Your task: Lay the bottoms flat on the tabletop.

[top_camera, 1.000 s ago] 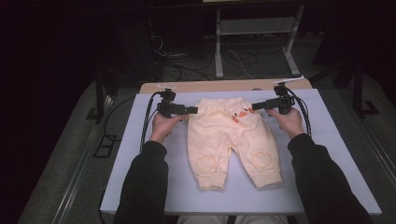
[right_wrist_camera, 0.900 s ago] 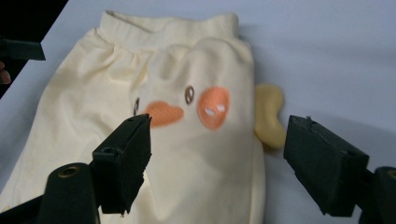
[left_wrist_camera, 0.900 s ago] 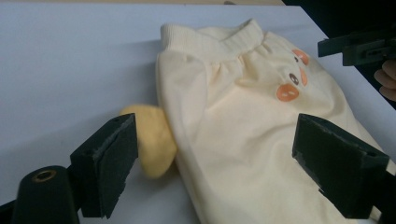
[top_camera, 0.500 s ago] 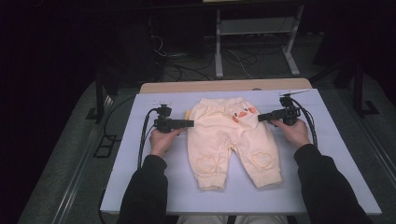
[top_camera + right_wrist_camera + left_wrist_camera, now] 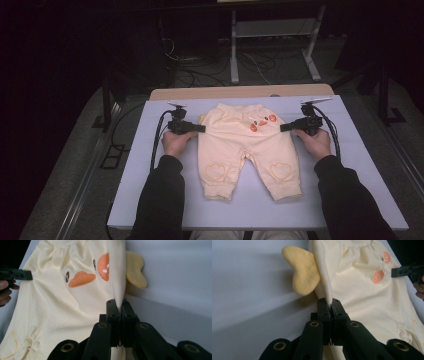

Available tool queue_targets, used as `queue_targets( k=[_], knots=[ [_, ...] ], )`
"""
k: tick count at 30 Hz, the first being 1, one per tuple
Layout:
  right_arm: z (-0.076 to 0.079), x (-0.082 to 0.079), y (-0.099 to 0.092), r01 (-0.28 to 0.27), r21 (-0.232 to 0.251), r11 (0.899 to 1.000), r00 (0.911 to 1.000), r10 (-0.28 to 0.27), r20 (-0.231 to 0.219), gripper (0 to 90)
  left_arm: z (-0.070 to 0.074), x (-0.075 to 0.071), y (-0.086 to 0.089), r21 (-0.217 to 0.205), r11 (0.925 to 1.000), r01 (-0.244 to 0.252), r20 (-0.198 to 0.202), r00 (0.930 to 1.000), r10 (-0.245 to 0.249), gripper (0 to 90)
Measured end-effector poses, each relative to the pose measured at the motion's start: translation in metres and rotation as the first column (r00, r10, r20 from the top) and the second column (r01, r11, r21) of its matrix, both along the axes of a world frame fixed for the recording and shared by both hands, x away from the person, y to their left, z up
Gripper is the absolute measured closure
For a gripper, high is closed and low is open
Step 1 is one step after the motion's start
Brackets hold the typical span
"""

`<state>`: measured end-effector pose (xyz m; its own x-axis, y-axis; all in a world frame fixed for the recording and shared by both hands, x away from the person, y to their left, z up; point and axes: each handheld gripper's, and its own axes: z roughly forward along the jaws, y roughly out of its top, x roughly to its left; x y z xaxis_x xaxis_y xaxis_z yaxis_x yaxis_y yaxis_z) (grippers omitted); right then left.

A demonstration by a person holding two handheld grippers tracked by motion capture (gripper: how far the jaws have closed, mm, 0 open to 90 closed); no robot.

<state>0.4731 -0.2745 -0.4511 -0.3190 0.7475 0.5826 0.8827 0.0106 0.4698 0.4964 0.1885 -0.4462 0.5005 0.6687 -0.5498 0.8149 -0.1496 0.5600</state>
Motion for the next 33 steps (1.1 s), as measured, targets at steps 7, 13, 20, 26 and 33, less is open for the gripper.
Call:
queue_targets(
  k=[7, 13, 20, 26, 33],
  knots=[
    [-0.001, -0.009, -0.003, 0.047, -0.006, 0.999, 0.9980, -0.047, 0.044, 86.2, 0.002, 0.013, -0.007, 0.025, 0.9993, 0.027, -0.018, 0.9995, -0.026, 86.2],
    [-0.001, -0.003, -0.001, 0.058, 0.004, 0.998, 0.9958, -0.058, 0.071, 86.0, 0.004, 0.013, -0.006, 0.021, 0.9998, -0.002, 0.003, 1.0000, 0.002, 86.2],
    [0.002, -0.001, 0.000, 0.087, -0.039, 0.995, 0.9917, -0.083, 0.099, 67.3, 0.007, 0.006, -0.008, 0.019, 0.9998, -0.011, 0.010, 0.9999, 0.010, 68.2],
    [0.012, -0.013, -0.005, 0.050, -0.009, 0.999, 0.9896, -0.048, 0.136, 28.0, 0.015, -0.015, 0.000, -0.001, 0.9990, -0.045, 0.076, 0.9961, 0.045, 32.6],
    [0.030, -0.033, -0.008, -0.007, -0.009, 1.000, 0.9796, 0.008, 0.201, 5.0, 0.024, -0.043, -0.003, 0.024, 0.9993, -0.028, 0.201, 0.9794, 0.022, 2.6]
  ],
)
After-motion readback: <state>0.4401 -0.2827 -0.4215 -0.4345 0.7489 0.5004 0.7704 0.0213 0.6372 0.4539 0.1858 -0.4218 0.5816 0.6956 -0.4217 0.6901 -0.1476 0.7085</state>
